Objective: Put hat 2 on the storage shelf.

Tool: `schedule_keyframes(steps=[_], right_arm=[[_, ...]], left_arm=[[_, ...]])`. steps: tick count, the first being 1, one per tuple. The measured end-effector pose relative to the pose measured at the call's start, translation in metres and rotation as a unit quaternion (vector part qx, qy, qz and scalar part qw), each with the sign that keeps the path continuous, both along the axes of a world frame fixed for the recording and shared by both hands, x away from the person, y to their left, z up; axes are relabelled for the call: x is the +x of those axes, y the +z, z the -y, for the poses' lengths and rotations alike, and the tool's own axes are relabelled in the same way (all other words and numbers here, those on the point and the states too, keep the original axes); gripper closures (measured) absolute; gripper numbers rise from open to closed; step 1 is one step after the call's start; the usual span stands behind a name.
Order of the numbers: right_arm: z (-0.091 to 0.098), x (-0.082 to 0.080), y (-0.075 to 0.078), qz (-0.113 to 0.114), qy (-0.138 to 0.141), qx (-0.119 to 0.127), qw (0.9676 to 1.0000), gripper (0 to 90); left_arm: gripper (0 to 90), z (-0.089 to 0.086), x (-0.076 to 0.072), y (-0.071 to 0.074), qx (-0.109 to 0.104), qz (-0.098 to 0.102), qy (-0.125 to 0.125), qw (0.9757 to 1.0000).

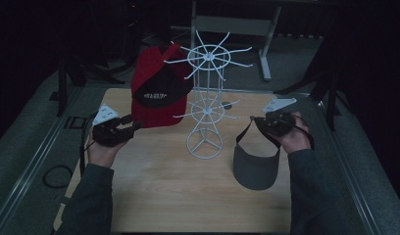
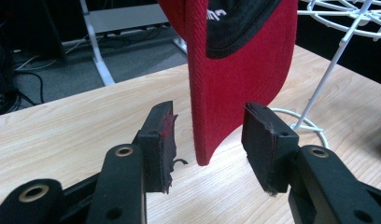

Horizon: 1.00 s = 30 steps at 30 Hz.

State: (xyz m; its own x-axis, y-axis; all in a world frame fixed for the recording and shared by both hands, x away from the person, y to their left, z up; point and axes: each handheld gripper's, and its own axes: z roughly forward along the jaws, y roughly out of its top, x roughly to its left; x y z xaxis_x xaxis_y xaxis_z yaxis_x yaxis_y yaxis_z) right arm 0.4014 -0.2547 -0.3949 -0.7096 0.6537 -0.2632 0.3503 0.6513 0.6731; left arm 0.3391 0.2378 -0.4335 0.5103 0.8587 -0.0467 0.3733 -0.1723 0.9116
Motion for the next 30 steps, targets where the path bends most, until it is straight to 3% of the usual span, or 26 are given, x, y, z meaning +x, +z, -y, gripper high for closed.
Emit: schedule_keyframes(steps=[18,30], right_arm=[[-0.006,-0.036,0.037,0.052,0.034,0.006,0.9980,88.2],[-0.014,-0.045,0.051,0.068,0.047,0.005,0.9966,88.2]], left_arm=[[54.9,-0.001,-0.001,0.001,0.002,0.002,0.002,1.0000],[54.9,-0.001,-0.002,0.001,0.001,0.004,0.003,1.0000]])
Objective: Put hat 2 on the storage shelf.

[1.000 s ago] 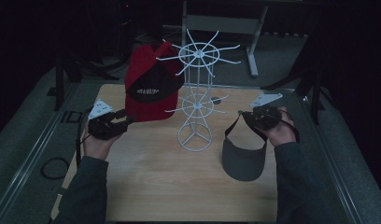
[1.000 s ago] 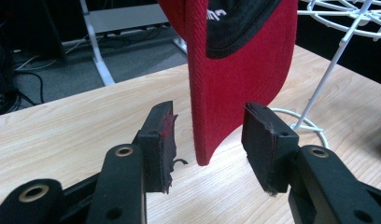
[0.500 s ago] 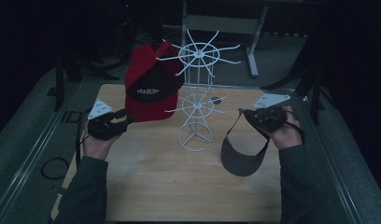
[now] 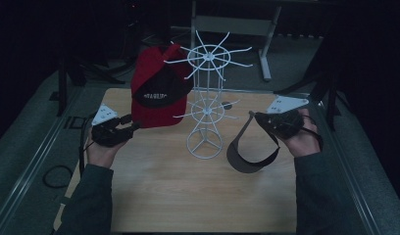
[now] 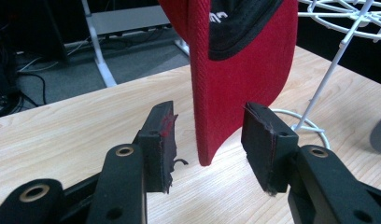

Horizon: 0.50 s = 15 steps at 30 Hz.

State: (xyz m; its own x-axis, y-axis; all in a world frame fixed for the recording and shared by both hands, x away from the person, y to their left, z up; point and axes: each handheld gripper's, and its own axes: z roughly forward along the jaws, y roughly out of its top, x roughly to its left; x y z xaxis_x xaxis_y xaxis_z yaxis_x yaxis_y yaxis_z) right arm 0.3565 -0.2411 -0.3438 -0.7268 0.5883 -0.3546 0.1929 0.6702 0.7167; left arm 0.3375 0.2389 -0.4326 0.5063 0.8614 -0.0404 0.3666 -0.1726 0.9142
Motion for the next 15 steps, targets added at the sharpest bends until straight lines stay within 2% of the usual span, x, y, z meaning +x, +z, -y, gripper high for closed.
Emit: schedule_keyframes(steps=[15], right_arm=[[-0.0005,-0.0016,0.0085,0.010,0.004,0.002,0.9999,88.2]], left_arm=[[54.8,-0.0056,-0.0029,0.0036,0.000,0.006,0.007,1.0000]])
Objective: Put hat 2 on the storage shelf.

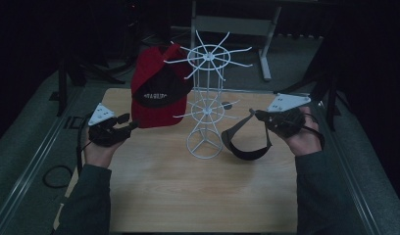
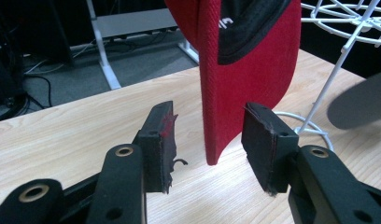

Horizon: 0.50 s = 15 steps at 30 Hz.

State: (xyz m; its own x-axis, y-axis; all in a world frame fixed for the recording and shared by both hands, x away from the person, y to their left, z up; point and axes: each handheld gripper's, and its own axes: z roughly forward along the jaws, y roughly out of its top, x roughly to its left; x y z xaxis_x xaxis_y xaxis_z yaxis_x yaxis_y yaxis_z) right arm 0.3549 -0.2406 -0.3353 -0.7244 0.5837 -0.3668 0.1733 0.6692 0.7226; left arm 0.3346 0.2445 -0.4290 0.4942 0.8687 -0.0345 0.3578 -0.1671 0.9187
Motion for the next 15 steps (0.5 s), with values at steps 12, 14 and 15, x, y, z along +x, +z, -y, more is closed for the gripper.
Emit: schedule_keyframes(steps=[12,14,15], right_arm=[[0.000,-0.005,0.010,0.009,0.009,0.009,0.9999,88.2],[0.000,-0.007,0.012,0.009,0.014,0.012,0.9998,88.1],[0.000,-0.008,0.013,0.010,0.015,0.013,0.9998,88.1]], left_arm=[[54.9,-0.001,-0.001,0.001,-0.002,0.001,0.001,1.0000],[54.8,0.000,-0.001,0.001,0.000,0.001,0.000,1.0000],[54.9,0.000,-0.001,0.001,0.000,0.000,-0.001,1.0000]])
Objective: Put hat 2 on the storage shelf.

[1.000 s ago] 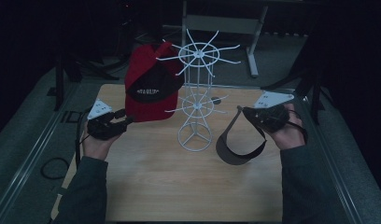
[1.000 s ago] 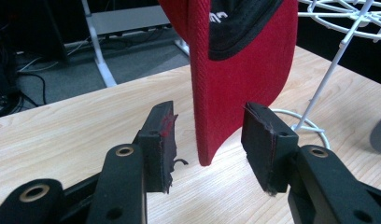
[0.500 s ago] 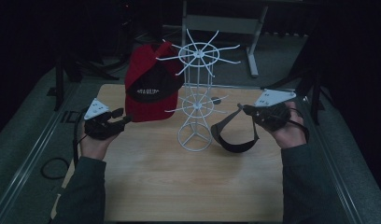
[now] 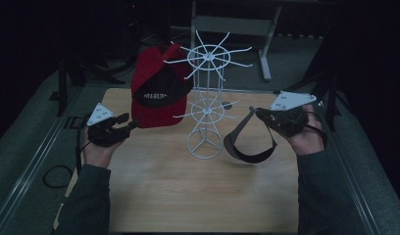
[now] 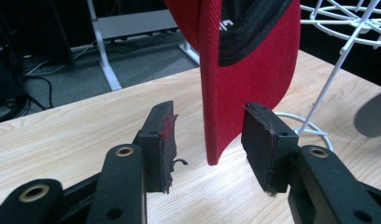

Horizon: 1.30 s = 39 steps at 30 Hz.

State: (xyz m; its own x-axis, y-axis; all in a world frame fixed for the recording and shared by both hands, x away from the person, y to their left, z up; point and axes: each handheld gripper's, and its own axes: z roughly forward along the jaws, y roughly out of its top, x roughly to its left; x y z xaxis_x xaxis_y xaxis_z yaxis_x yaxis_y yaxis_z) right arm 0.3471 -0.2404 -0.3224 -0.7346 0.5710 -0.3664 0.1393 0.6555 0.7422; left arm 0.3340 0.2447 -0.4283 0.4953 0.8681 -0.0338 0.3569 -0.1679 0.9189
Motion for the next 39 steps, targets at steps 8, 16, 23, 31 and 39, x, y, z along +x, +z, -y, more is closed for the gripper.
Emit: schedule_keyframes(steps=[8,16,23,31,39], right_arm=[[-0.002,-0.005,0.008,0.008,0.011,0.000,0.9999,88.1],[-0.001,-0.002,0.014,0.008,0.015,0.012,0.9998,88.1],[0.003,-0.001,0.022,0.012,0.016,0.026,0.9995,88.1],[0.003,-0.004,0.035,0.023,0.022,0.030,0.9991,88.1],[0.002,-0.004,0.043,0.028,0.028,0.036,0.9986,88.1]], left_arm=[[54.9,0.001,0.001,0.001,0.000,0.000,-0.001,1.0000],[54.9,0.001,0.002,0.002,0.003,0.000,-0.002,1.0000],[58.0,0.001,0.003,0.002,0.001,0.001,-0.002,1.0000],[63.0,0.002,0.005,0.001,0.002,-0.002,0.004,1.0000],[65.0,0.003,0.005,0.001,0.001,-0.002,0.005,1.0000]])
